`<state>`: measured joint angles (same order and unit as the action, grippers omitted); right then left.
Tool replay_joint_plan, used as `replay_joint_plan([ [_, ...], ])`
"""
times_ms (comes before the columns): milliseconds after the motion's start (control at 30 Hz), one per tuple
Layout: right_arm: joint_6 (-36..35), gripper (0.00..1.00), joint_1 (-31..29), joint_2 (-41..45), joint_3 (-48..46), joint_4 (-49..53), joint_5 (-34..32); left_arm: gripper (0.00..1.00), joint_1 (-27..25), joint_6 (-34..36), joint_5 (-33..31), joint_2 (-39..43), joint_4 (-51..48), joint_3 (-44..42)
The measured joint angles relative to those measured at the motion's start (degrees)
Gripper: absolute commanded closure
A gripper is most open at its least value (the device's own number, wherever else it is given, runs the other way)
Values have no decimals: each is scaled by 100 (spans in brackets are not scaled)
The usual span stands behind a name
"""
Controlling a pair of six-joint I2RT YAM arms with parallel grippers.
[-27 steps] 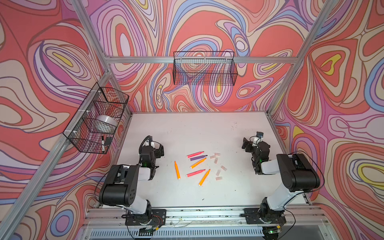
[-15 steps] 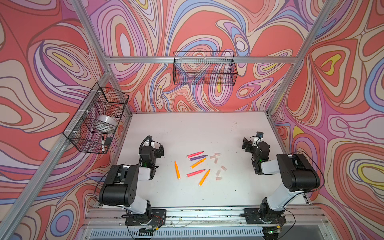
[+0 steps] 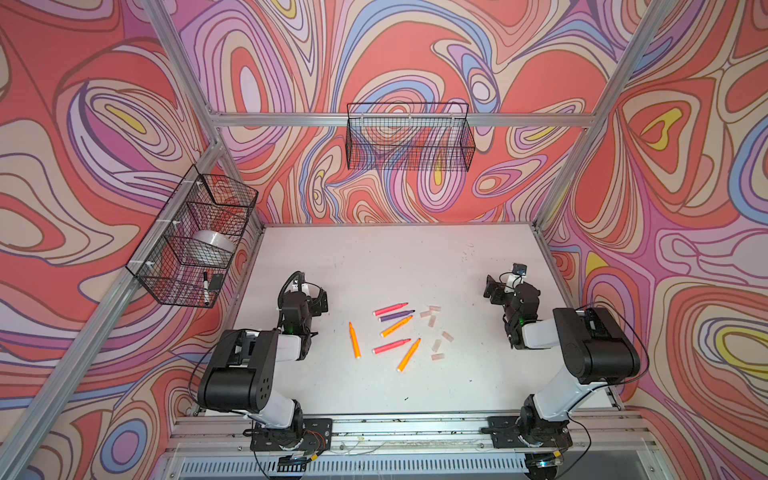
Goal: Insert the pens into the pen caps
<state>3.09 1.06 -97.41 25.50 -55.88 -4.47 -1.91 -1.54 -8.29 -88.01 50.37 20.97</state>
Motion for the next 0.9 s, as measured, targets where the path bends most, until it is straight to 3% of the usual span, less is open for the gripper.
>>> replay_joint_plan([
  [733,-2,2,0,74,0,74,2,0,-11,63,173,46,105,-76],
  [900,310,2,-2,1202,129,1270,-367,0,-118,168,343,1244,-348,-428],
])
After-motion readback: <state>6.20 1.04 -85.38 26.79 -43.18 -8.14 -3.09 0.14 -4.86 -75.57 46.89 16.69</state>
